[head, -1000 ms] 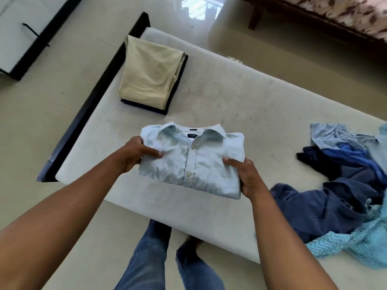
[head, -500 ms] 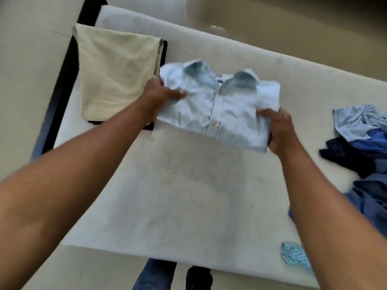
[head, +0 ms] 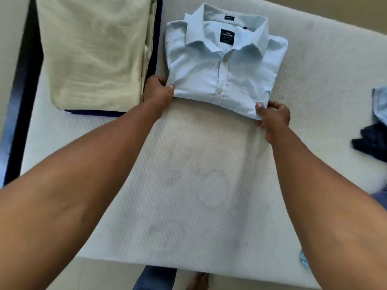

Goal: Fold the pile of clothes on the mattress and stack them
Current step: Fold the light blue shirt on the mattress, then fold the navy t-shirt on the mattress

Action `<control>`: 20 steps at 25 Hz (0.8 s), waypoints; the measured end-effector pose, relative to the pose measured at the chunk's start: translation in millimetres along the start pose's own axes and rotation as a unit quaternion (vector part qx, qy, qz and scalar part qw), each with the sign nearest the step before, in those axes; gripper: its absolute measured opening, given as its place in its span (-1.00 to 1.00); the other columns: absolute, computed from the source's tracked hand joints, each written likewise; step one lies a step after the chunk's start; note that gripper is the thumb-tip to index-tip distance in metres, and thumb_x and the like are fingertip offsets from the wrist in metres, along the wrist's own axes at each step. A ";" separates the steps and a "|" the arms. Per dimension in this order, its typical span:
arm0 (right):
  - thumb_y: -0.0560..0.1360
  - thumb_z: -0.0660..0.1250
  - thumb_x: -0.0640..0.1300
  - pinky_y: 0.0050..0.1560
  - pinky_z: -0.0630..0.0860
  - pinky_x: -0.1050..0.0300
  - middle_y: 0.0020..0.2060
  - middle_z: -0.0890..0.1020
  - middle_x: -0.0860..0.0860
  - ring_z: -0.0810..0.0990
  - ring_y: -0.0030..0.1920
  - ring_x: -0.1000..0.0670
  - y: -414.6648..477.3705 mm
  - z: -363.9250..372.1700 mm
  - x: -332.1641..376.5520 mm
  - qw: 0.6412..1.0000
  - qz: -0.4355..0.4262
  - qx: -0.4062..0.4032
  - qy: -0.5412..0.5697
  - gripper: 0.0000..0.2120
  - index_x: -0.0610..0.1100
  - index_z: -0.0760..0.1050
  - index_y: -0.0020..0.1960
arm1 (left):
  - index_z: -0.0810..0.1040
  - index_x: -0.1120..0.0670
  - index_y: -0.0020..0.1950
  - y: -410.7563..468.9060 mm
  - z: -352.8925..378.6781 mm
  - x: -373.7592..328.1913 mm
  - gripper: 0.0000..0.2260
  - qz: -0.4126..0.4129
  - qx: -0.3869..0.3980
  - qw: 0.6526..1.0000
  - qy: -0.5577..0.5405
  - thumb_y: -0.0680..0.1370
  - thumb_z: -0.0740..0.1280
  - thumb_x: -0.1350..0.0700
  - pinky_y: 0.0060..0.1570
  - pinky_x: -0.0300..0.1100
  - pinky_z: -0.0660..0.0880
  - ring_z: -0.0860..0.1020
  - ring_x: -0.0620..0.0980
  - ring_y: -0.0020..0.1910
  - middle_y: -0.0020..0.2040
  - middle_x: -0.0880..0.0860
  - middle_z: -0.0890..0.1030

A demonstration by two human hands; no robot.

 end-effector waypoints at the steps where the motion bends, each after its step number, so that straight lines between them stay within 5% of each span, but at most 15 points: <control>1: 0.46 0.57 -0.07 -0.03 0.72 -0.01 0.08 0.69 -0.02 0.73 0.01 -0.04 -1.3 1.8 -0.6 1.000 0.004 -0.014 -0.001 -0.62 -0.11 0.57 0.21 | 0.48 0.08 0.09 -0.9 1.0 3.1 -0.85 -0.008 -0.001 1.000 -0.011 0.56 0.39 0.12 -0.01 0.11 0.69 0.68 0.11 -0.08 0.06 0.13 0.63; 4: 0.44 0.50 0.02 0.00 0.72 -0.05 0.05 0.69 -0.07 0.73 -0.02 -0.05 -22.6 3.2 -6.7 1.000 0.023 -0.018 0.004 -0.60 -0.14 0.54 0.19 | 0.46 0.09 0.06 -27.8 -1.5 0.4 -0.90 -0.041 -0.018 0.999 -0.005 0.57 0.30 0.24 -0.06 0.06 0.68 0.66 0.12 -0.10 0.15 0.21 0.63; 6: 0.40 0.46 0.08 -0.01 0.68 -0.02 0.16 0.67 -0.11 0.70 0.02 -0.05 -53.0 -5.7 -15.4 0.997 0.054 0.011 -0.054 -0.43 -0.14 0.48 0.32 | 0.43 0.12 0.32 -63.0 -6.2 -0.9 -0.70 -0.040 -0.012 0.995 0.088 0.61 0.32 0.09 0.11 0.05 0.64 0.63 0.15 0.10 0.26 0.17 0.59; 10: 0.57 0.44 0.04 0.47 0.41 -0.12 0.57 0.31 -0.16 0.37 0.51 -0.20 -136.6 -32.0 -39.0 0.967 0.075 0.155 -0.186 -0.14 -0.18 0.02 0.66 | 0.21 0.16 0.59 -169.4 -12.7 14.3 -0.41 0.057 0.070 0.964 0.249 0.64 0.33 0.00 0.27 0.01 0.46 0.51 0.22 0.35 0.36 0.22 0.53; 12: 0.61 0.42 0.03 0.54 0.27 -0.04 0.63 0.20 -0.19 0.24 0.60 -0.20 -186.6 -56.1 -49.7 0.948 0.052 0.203 -0.241 -0.08 -0.21 -0.12 0.68 | 0.16 0.16 0.63 -229.5 -16.5 22.7 -0.37 0.094 0.092 0.951 0.281 0.64 0.32 0.00 0.35 0.05 0.42 0.46 0.23 0.41 0.43 0.25 0.48; 20: 0.60 0.38 0.03 0.56 0.25 -0.05 0.61 0.23 -0.18 0.26 0.59 -0.18 -385.6 -216.8 -81.7 0.937 -0.101 0.182 -0.281 -0.12 -0.18 -0.10 0.68 | 0.31 0.18 0.55 -510.0 -26.5 20.3 -0.45 0.265 0.080 0.863 0.423 0.64 0.30 -0.04 0.40 0.10 0.35 0.38 0.22 0.46 0.47 0.22 0.44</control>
Point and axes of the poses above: each hand's wrist, its own y-axis towards the middle knuckle, its own z-axis out of the palm, x = y × z, the point moved 1 cm from there along y, towards the middle knuckle
